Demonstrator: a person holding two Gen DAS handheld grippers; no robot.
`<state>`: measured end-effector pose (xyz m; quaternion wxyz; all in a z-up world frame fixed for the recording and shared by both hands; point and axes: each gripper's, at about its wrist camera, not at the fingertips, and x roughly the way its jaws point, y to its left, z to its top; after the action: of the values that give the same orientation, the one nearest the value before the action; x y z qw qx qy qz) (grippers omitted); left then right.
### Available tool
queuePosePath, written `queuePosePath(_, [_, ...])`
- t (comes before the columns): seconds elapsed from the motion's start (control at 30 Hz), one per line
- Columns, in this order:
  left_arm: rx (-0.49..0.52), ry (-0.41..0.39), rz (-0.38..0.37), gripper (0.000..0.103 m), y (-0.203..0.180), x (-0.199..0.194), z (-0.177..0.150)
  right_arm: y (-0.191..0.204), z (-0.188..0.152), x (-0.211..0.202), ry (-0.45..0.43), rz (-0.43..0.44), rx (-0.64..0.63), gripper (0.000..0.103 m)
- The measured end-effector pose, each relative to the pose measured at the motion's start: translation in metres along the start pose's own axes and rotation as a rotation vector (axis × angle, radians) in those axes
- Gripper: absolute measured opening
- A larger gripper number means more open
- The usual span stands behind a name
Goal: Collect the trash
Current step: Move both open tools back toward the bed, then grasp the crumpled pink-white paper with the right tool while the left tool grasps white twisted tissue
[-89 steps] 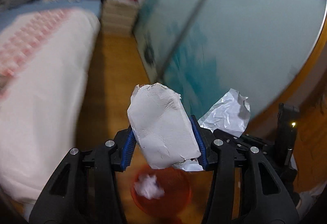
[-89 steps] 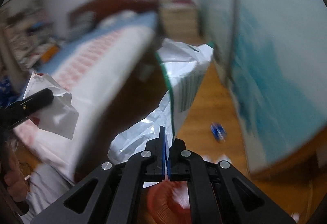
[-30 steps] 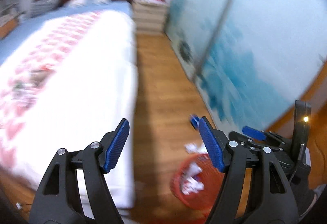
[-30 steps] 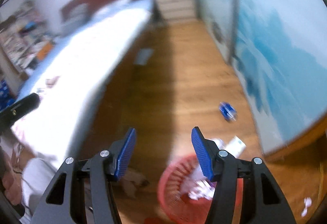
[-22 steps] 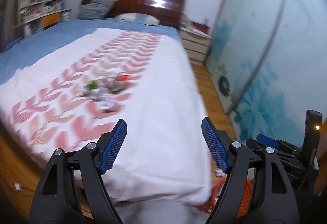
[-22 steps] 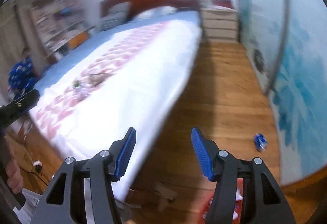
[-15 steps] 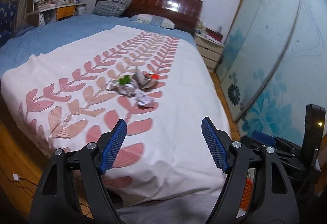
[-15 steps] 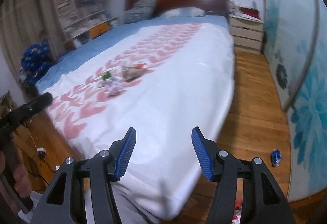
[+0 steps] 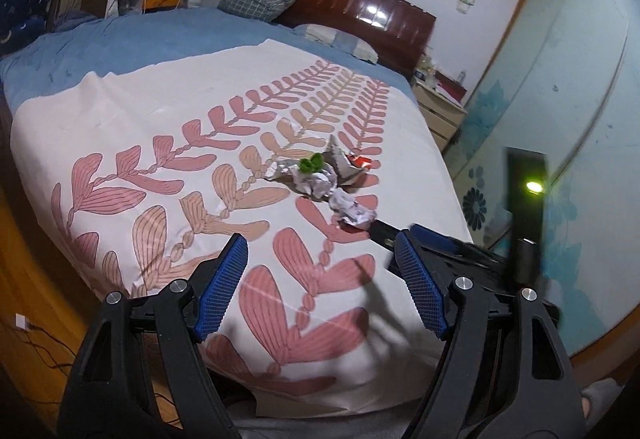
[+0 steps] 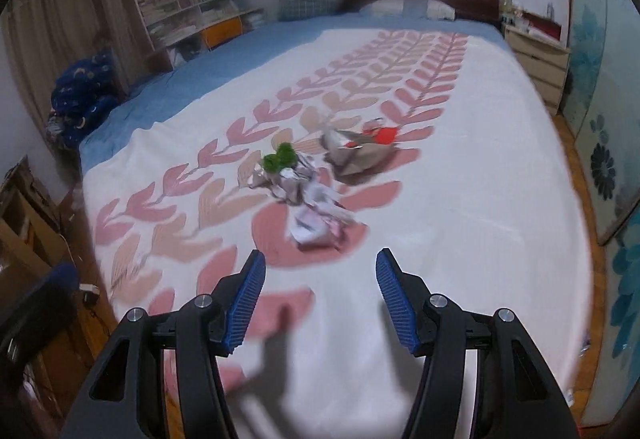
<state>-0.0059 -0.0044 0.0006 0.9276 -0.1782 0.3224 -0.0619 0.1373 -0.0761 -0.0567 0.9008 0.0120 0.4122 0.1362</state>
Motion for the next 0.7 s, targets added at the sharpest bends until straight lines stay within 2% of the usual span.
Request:
queuePosePath(0.1, [-0.016, 0.005, 0.002, 0.076, 0.008, 0.004, 0.003, 0.006, 0.003, 0.029, 0.021, -0.043, 0.008, 0.058])
queuePosePath(0.17, [-0.033, 0.013, 0.000, 0.076, 0.012, 0.006, 0.005, 0.007, 0.000, 0.051, 0.076, -0.089, 0.015, 0.056])
queuePosePath(0.3, [-0.054, 0.019, -0.026, 0.076, 0.015, 0.014, 0.014, 0.004, -0.001, 0.049, 0.061, -0.050, 0.028, 0.039])
queuePosePath(0.4, [-0.092, 0.024, -0.029, 0.076, 0.019, 0.023, 0.017, -0.003, -0.002, 0.049, 0.057, -0.025, 0.056, 0.030])
queuePosePath(0.53, [-0.105, 0.038, -0.027, 0.076, 0.017, 0.036, 0.020, -0.013, -0.002, 0.041, 0.038, 0.013, 0.076, 0.024])
queuePosePath(0.7, [-0.068, 0.070, -0.023, 0.076, 0.008, 0.055, 0.022, -0.029, -0.006, 0.017, -0.002, 0.036, 0.107, 0.022])
